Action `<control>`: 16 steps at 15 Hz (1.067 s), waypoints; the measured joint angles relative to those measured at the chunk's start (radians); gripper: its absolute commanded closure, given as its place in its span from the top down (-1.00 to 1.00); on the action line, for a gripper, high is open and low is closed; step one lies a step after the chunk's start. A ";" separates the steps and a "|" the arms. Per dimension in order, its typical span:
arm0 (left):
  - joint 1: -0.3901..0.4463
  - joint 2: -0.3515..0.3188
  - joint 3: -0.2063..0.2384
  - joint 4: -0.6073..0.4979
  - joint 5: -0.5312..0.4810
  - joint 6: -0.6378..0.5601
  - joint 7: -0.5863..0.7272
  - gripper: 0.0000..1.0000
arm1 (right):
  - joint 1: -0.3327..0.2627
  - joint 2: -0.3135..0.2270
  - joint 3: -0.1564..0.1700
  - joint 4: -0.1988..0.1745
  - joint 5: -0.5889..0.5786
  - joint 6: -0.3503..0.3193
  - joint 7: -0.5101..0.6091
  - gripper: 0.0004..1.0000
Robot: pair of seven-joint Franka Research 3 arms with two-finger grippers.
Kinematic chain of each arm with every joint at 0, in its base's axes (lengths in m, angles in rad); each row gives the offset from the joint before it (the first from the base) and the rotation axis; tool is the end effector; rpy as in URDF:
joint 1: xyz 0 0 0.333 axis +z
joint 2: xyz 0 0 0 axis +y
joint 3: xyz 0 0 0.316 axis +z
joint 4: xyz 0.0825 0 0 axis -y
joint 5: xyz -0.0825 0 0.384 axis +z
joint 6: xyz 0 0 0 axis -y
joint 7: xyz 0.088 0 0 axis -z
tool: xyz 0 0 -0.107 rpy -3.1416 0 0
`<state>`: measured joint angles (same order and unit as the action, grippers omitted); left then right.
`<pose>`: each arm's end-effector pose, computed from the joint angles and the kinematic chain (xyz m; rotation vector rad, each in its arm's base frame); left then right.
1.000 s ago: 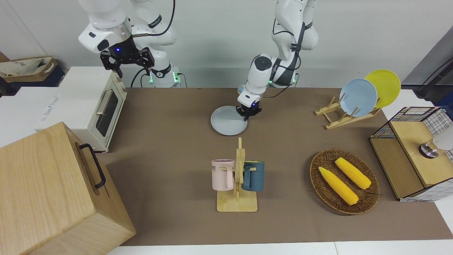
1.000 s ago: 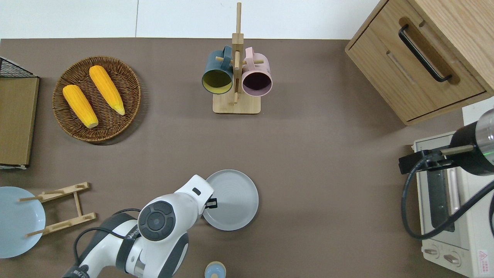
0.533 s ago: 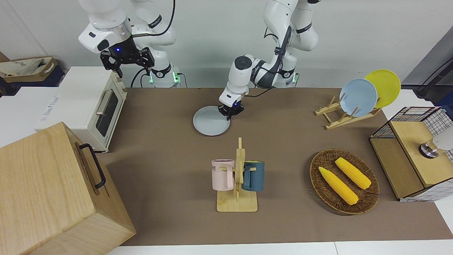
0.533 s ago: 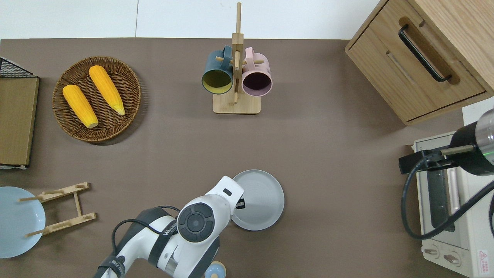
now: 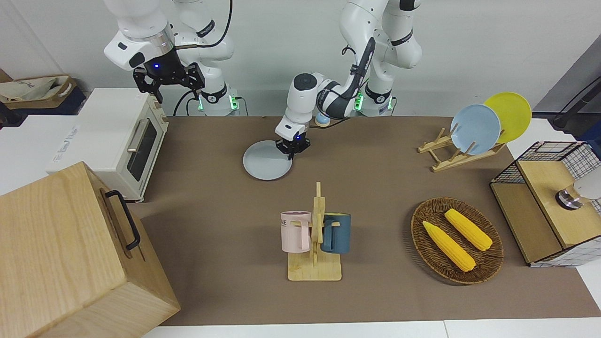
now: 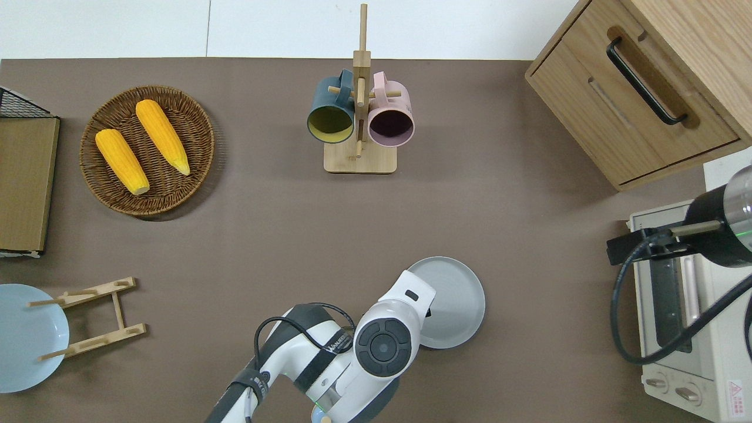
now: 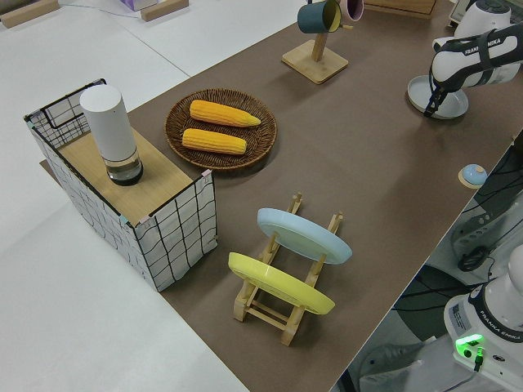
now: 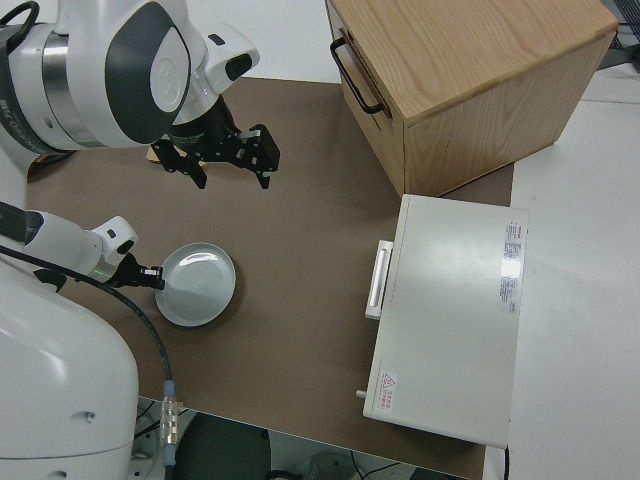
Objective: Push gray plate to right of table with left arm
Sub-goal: 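Keep pushing the gray plate farther toward the toaster oven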
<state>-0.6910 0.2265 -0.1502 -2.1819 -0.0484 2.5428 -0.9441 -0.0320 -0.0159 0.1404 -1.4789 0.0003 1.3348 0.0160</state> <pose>0.3820 -0.4248 0.2994 2.9872 0.2201 0.0544 0.5209 0.0574 0.6562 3.1220 0.1442 -0.2003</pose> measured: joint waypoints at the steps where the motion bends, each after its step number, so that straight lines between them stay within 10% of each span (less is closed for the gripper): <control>1: -0.007 0.013 0.000 0.019 0.010 0.000 -0.019 -1.00 | 0.000 0.000 0.000 0.000 0.000 0.000 0.000 0.97; 16: -0.048 0.088 0.002 0.124 0.023 -0.014 -0.077 -0.90 | 0.000 0.000 0.000 0.000 0.000 0.000 0.000 0.97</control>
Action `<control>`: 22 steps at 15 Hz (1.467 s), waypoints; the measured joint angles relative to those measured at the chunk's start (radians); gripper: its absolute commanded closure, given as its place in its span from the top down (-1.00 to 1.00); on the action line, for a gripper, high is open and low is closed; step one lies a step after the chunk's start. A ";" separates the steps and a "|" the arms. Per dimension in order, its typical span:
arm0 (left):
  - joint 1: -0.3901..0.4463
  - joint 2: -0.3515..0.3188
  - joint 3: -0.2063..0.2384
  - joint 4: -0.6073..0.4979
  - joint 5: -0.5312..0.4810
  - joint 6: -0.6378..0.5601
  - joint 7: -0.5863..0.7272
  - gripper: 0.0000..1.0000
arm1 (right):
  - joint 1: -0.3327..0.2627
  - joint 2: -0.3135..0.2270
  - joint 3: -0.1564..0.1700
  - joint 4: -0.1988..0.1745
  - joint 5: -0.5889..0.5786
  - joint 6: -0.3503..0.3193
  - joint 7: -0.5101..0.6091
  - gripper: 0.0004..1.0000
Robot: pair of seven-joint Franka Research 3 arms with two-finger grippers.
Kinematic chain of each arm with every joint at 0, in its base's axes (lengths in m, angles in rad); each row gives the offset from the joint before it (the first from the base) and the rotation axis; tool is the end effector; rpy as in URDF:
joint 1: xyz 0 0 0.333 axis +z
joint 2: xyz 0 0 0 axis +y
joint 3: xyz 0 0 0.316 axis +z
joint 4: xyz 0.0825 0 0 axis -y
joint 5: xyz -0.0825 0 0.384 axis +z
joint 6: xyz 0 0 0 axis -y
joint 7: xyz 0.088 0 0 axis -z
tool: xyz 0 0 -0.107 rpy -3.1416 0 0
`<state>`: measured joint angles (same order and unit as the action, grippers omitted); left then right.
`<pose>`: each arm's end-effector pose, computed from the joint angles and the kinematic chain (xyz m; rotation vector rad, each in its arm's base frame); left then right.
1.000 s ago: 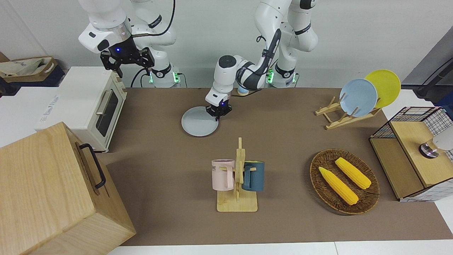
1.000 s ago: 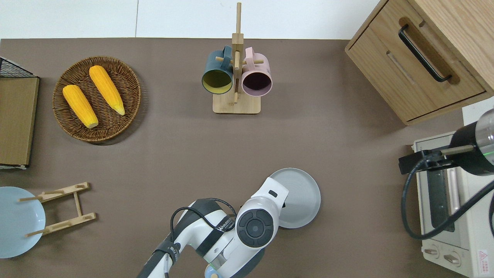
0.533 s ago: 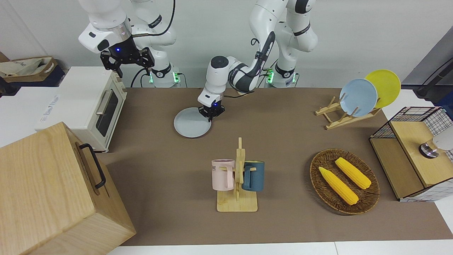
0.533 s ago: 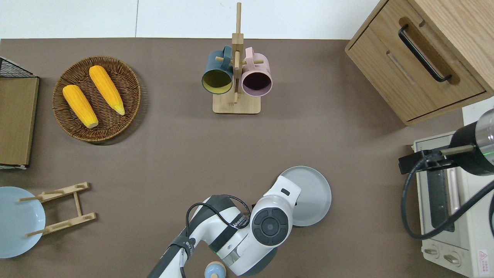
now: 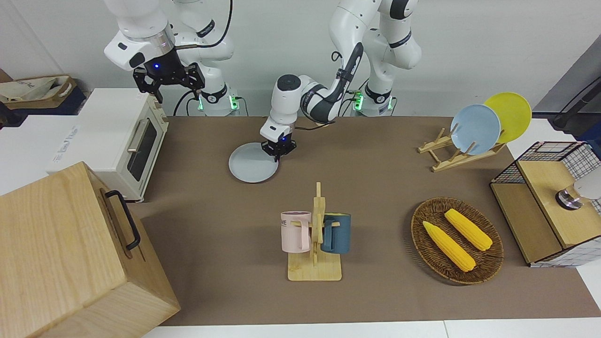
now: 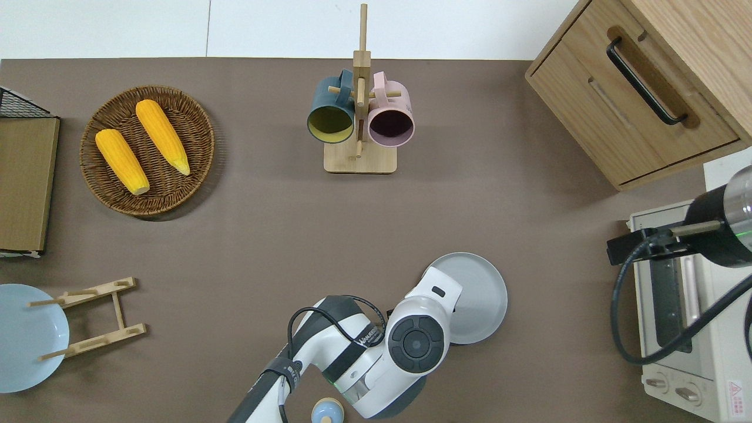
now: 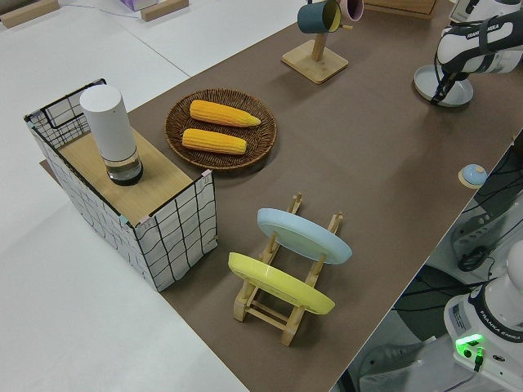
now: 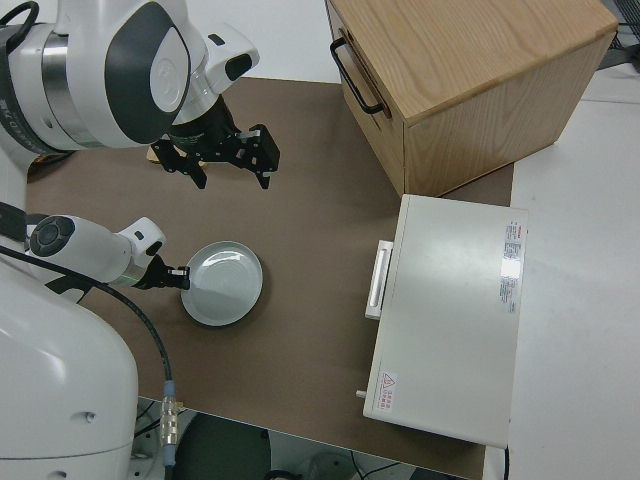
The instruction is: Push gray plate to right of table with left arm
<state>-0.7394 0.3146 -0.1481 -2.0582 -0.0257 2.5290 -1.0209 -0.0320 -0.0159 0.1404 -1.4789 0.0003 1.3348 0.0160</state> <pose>0.3851 -0.4682 0.2993 2.9656 0.2438 0.0625 0.5209 0.0574 0.6562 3.1220 0.1442 -0.2003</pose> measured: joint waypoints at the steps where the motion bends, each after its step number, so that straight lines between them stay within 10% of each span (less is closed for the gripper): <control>1: 0.000 0.001 0.001 0.000 0.000 0.000 -0.001 -0.83 | 0.000 0.000 0.000 0.000 0.000 0.000 0.000 0.97; 6: 0.000 0.016 0.006 0.033 0.000 -0.051 -0.004 0.98 | 0.000 0.000 0.000 0.000 0.000 0.000 0.000 0.97; 22: 0.050 0.007 0.021 0.063 0.001 -0.137 0.132 0.99 | 0.000 0.000 0.000 0.000 0.000 0.000 0.000 0.97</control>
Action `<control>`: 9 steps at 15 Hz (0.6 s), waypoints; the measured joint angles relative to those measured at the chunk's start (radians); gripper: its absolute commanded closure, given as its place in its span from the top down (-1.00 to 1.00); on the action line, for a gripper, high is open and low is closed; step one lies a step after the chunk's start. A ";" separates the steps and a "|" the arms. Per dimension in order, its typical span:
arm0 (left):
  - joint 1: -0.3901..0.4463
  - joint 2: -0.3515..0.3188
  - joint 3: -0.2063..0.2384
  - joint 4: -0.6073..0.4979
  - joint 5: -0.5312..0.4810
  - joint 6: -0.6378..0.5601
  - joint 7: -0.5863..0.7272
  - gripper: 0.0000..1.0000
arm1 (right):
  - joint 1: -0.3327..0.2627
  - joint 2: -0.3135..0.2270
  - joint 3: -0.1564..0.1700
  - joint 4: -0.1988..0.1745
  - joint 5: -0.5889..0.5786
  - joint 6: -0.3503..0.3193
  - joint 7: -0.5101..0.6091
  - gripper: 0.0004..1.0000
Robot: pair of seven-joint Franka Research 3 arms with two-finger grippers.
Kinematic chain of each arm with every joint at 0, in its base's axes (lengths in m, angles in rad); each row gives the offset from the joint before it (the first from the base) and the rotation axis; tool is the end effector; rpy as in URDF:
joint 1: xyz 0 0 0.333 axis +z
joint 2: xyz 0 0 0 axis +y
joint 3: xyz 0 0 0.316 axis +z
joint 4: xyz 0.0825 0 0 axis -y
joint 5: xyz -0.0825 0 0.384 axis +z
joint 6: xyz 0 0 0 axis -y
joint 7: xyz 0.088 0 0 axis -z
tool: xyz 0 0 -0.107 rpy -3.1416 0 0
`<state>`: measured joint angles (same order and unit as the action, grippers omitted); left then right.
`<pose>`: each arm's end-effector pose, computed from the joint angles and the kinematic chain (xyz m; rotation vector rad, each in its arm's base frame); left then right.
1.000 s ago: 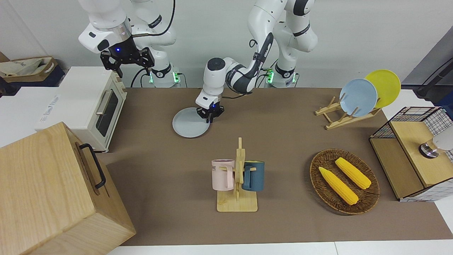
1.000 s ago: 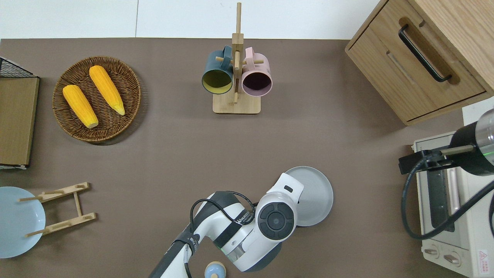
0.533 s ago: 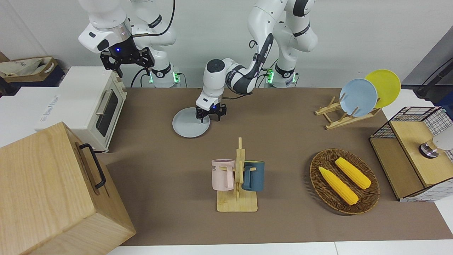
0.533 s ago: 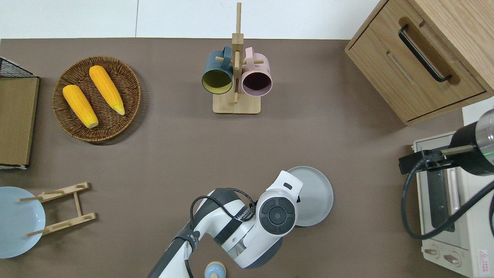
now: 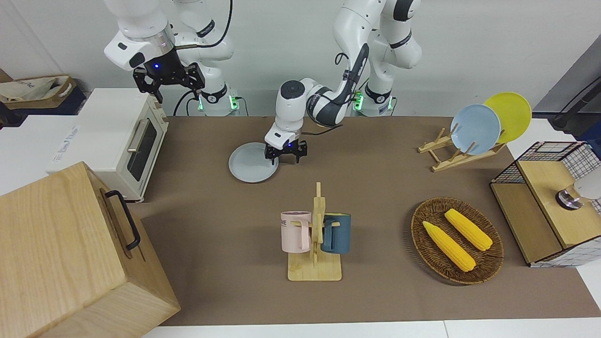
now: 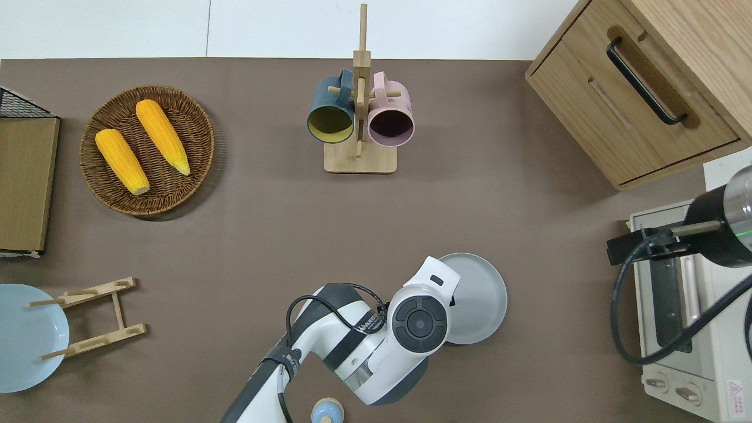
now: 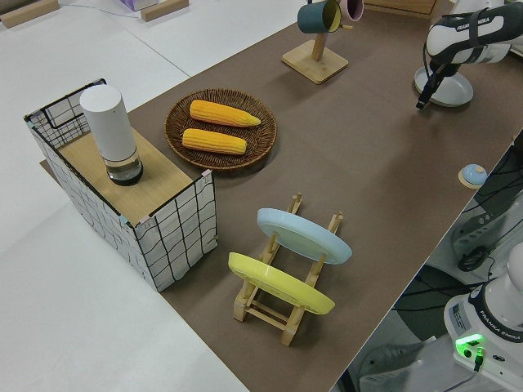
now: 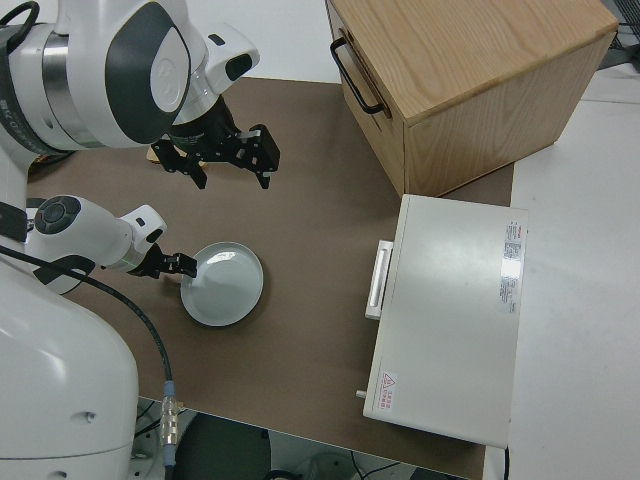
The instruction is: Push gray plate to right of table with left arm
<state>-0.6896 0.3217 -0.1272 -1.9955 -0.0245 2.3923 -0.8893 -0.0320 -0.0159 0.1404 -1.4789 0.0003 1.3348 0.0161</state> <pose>0.4209 -0.4442 0.3080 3.0420 0.1489 0.0118 0.5209 0.0574 0.6562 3.1220 0.1440 -0.2003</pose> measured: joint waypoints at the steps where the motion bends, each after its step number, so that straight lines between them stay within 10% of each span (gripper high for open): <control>1: 0.011 -0.006 0.000 0.000 0.000 -0.011 0.021 0.99 | 0.000 0.000 0.000 0.000 0.000 0.000 0.000 0.97; 9: 0.124 -0.071 0.001 -0.006 -0.048 -0.132 0.252 0.99 | 0.000 0.000 0.000 0.000 0.000 0.000 0.000 0.97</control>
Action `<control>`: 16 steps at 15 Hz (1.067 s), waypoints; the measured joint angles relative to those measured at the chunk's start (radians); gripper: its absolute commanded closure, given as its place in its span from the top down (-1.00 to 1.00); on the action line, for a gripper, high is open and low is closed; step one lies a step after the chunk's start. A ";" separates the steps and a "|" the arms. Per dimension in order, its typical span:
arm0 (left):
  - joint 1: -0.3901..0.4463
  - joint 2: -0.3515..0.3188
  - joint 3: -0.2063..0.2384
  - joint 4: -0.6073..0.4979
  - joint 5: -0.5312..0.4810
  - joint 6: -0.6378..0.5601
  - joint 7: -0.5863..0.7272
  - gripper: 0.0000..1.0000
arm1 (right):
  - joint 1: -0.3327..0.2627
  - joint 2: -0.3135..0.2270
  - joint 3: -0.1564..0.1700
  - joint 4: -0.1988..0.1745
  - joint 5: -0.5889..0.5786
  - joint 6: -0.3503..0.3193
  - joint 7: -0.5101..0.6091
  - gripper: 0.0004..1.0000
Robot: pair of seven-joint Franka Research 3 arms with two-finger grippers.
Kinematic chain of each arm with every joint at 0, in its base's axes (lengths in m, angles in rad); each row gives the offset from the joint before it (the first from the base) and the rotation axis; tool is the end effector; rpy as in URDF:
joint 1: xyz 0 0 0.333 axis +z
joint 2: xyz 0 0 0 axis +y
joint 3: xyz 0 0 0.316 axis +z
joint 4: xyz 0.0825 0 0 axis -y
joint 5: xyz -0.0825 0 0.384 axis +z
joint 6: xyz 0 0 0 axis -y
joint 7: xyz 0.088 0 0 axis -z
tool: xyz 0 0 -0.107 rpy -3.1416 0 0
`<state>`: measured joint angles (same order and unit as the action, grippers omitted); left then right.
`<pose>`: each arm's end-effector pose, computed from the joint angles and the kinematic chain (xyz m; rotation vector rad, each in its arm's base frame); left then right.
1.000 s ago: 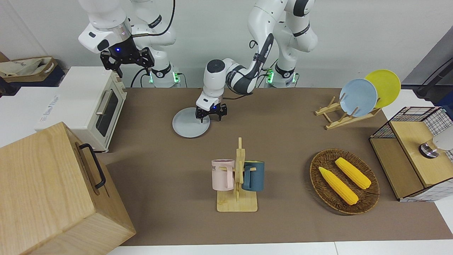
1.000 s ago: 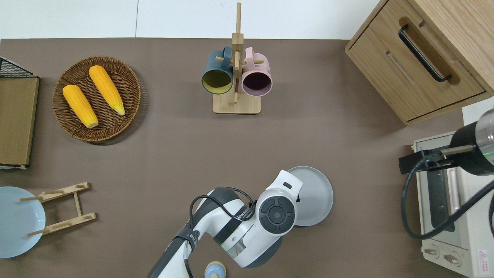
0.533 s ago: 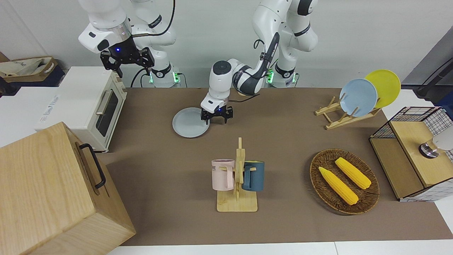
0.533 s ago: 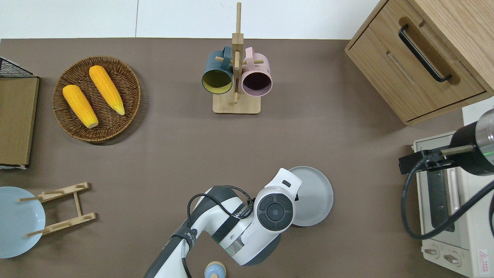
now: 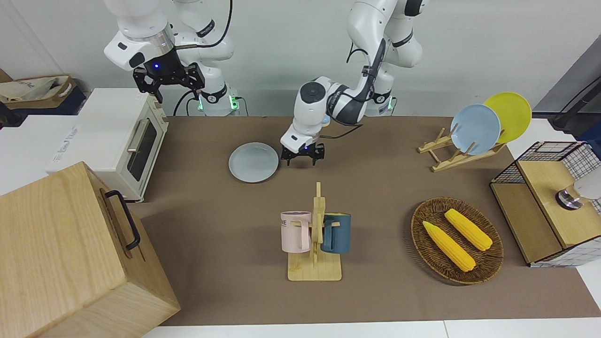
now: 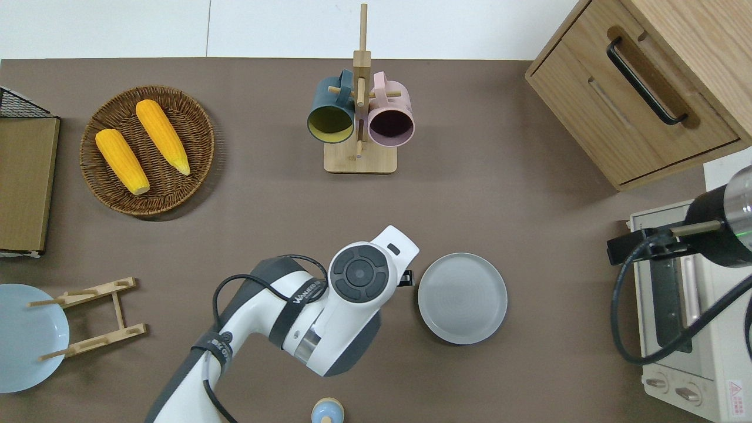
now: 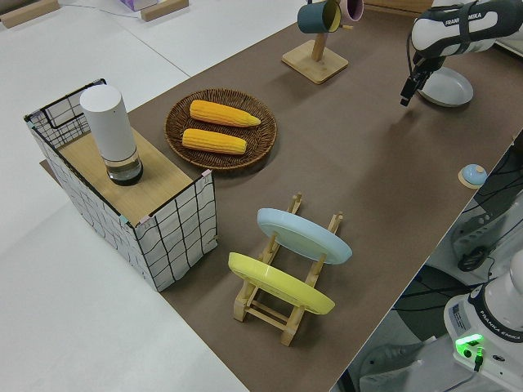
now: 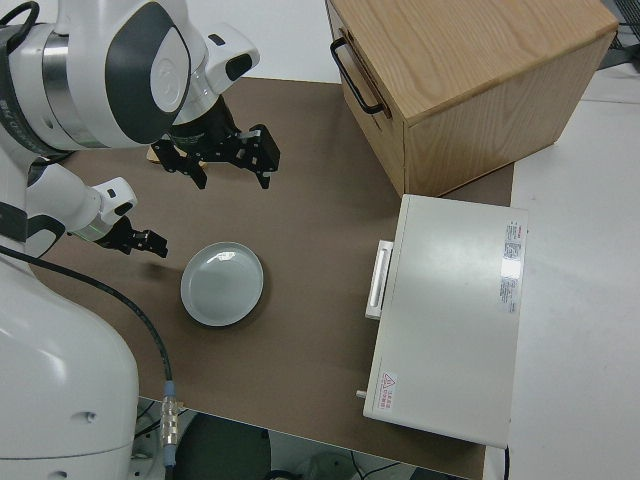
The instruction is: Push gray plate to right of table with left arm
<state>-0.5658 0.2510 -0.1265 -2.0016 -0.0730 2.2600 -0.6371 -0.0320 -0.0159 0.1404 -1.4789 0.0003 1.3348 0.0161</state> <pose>0.4602 -0.3809 0.3356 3.0662 -0.0076 -0.0726 0.5209 0.0574 0.6562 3.1220 0.1440 -0.2003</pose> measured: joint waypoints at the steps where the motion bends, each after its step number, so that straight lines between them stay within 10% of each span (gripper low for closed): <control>1: 0.024 -0.014 0.001 0.000 -0.012 -0.027 0.037 0.99 | 0.000 0.000 0.000 0.000 0.000 0.000 0.000 0.97; 16: 0.477 -0.196 0.011 0.113 -0.041 -0.519 0.648 1.00 | 0.000 0.000 0.000 0.000 0.000 0.000 0.000 0.97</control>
<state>-0.0884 0.0547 -0.1152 -1.8882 -0.1142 1.7414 0.0106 -0.0320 -0.0159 0.1404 -1.4789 0.0003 1.3348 0.0160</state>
